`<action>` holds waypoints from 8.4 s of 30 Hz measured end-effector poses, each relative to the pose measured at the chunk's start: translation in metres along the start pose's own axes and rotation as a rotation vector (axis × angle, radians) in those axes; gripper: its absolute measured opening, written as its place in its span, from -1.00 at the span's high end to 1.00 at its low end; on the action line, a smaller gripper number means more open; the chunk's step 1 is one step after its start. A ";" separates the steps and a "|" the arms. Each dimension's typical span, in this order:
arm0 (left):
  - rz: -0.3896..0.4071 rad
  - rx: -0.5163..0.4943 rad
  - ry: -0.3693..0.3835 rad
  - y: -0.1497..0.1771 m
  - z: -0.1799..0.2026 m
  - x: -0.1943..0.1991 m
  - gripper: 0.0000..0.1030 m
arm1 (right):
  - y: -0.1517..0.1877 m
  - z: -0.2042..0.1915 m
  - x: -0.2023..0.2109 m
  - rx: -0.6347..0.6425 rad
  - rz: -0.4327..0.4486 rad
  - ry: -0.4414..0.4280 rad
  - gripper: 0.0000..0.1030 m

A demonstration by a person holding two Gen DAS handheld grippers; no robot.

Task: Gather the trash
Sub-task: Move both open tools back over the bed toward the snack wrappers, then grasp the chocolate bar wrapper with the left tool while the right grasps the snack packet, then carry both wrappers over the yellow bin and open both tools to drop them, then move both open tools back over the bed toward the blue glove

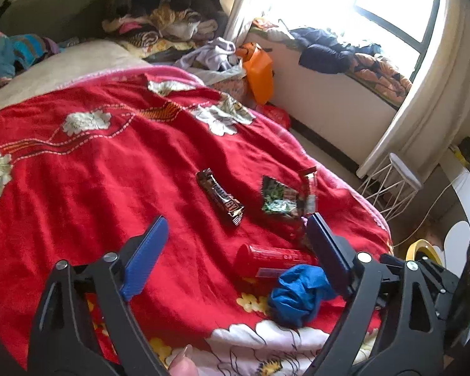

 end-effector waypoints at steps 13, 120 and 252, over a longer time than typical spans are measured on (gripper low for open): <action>-0.108 0.049 0.003 -0.005 -0.007 -0.056 -0.30 | -0.005 -0.011 -0.042 0.121 -0.065 0.020 0.24; -0.016 -0.370 0.457 0.075 0.229 0.071 0.82 | 0.126 0.160 0.194 -0.506 0.218 0.253 0.72; -0.027 -0.102 0.192 0.064 0.037 0.018 -0.77 | -0.071 0.052 0.022 -0.328 0.102 0.003 -0.63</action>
Point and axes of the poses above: each gripper's, at about its wrist camera, not at the fingertips, and x roughly against the way its jaws point, z to its right, y to its underside, the point moved 2 cm from there along -x, roughly the way its jaws point
